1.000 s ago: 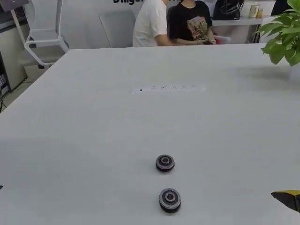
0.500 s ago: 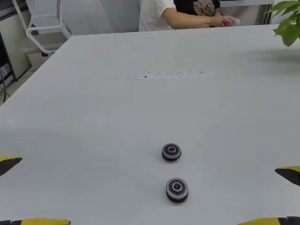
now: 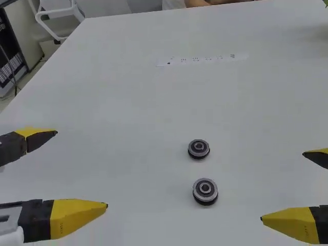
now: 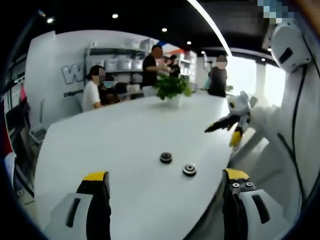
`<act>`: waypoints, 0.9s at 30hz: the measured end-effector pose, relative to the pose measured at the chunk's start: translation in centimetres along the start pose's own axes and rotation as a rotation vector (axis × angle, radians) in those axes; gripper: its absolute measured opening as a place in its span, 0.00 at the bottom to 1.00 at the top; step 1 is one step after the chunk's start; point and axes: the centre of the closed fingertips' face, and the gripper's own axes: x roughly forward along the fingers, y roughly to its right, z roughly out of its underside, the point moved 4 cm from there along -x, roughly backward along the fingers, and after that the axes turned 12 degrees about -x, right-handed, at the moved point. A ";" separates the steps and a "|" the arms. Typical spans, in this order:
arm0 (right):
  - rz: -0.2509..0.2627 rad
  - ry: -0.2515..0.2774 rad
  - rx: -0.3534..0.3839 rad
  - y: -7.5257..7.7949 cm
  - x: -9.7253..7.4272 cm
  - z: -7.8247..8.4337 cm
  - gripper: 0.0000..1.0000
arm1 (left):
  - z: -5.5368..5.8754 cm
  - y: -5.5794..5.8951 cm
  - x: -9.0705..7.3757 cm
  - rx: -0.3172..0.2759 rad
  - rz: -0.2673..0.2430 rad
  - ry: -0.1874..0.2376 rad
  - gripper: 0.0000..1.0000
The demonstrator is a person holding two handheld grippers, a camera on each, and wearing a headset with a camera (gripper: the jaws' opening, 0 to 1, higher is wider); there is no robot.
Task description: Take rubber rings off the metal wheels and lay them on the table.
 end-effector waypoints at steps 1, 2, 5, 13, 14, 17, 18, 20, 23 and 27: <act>-0.007 0.001 -0.005 0.0 0.2 -0.1 0.95 | -0.3 0.2 0.4 0.010 0.019 0.002 0.94; -0.011 0.004 -0.008 0.0 0.3 -0.2 0.93 | -0.5 0.4 0.6 0.016 0.030 0.002 0.94; -0.023 0.014 -0.012 0.0 0.9 -0.3 0.93 | -1.4 0.8 1.7 0.050 0.064 -0.001 0.94; -0.048 0.018 -0.023 0.0 1.8 -0.5 0.88 | -3.0 2.2 5.1 0.133 0.171 -0.024 0.90; -0.050 0.019 -0.026 0.0 1.9 -0.5 0.88 | -3.1 2.4 5.4 0.140 0.182 -0.024 0.90; -0.071 0.029 -0.037 -0.1 2.4 -0.6 0.87 | -3.4 3.2 6.7 0.170 0.237 -0.025 0.89; -0.074 0.032 -0.039 0.0 2.5 -0.6 0.86 | -3.5 3.5 7.0 0.177 0.250 -0.029 0.90; -0.079 0.037 -0.045 0.1 2.8 -0.5 0.85 | -3.3 3.9 7.8 0.183 0.271 -0.048 0.91; -0.094 0.035 -0.054 0.0 3.4 -0.5 0.83 | -3.1 4.6 8.8 0.215 0.297 -0.070 0.90; -0.122 0.043 -0.064 -0.1 4.2 -0.7 0.80 | -2.7 5.2 10.3 0.228 0.322 -0.077 0.86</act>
